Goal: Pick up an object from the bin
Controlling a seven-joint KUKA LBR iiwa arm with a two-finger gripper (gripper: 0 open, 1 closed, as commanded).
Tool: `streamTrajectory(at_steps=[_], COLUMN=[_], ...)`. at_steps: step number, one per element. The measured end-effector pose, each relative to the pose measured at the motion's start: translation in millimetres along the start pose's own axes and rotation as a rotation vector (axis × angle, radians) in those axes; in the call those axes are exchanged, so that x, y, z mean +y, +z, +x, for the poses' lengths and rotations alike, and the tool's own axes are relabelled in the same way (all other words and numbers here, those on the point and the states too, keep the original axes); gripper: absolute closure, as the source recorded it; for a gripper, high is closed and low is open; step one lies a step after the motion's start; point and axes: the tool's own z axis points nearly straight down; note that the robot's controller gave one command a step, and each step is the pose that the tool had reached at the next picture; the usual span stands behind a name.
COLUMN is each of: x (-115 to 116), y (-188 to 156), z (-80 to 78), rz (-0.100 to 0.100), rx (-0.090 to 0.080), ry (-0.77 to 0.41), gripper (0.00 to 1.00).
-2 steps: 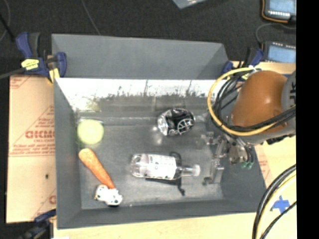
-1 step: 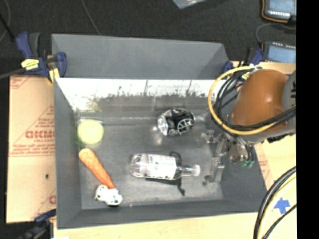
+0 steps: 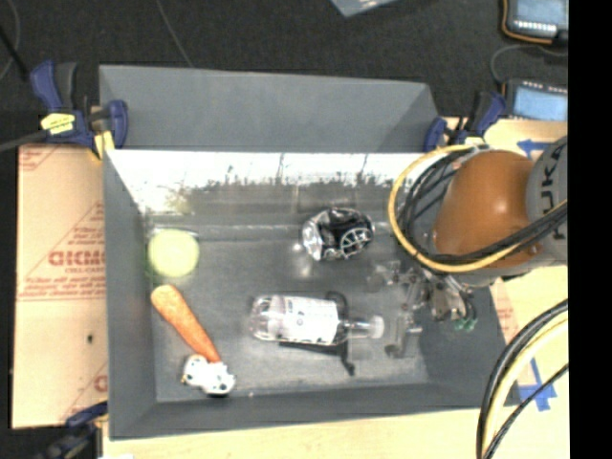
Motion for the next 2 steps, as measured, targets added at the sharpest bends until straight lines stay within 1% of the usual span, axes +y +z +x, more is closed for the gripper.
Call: streamTrajectory(at_steps=[1,2], x=[25.6,43.9], y=[44.6,72.0], z=[9.4,16.2], rz=[-0.001,-0.005], rx=[0.006,0.009], ry=[-0.137,-0.229], gripper=[0.0,0.0])
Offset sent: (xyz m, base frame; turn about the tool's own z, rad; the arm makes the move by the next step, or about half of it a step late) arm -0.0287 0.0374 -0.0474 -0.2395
